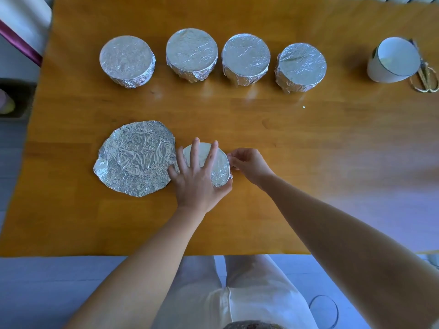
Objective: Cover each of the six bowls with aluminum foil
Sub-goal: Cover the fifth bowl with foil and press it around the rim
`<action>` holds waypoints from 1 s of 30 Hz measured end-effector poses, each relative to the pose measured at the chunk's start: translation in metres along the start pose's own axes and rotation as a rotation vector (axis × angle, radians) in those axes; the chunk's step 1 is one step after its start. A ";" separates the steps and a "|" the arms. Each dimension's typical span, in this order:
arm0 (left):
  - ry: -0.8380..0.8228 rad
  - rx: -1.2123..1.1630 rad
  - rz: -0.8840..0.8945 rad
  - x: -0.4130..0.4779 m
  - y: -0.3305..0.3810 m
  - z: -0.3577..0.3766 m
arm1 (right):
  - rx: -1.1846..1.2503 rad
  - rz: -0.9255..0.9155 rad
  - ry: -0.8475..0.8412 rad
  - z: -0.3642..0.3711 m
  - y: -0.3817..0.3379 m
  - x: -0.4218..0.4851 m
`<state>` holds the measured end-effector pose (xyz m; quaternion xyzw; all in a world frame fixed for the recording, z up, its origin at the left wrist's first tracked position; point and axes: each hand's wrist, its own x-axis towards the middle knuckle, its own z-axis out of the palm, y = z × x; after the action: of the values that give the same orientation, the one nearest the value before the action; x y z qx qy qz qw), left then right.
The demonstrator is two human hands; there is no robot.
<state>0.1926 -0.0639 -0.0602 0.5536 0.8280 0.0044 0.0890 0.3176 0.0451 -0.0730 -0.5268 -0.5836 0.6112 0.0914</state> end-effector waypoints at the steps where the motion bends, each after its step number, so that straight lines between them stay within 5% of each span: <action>1: -0.001 -0.002 -0.001 0.000 0.000 0.000 | -0.025 -0.015 0.017 0.001 -0.001 0.000; 5: -0.004 -0.002 0.001 0.000 0.000 0.000 | -0.060 -0.056 0.159 0.004 0.002 -0.005; 22: 0.004 0.043 -0.012 0.001 0.002 0.001 | 0.209 0.185 0.214 0.022 -0.010 -0.012; 30: -0.001 0.036 -0.021 0.000 0.003 0.000 | 0.146 0.116 0.292 0.025 -0.012 -0.022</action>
<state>0.1948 -0.0625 -0.0599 0.5463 0.8338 -0.0119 0.0792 0.3022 0.0173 -0.0574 -0.6347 -0.4868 0.5732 0.1778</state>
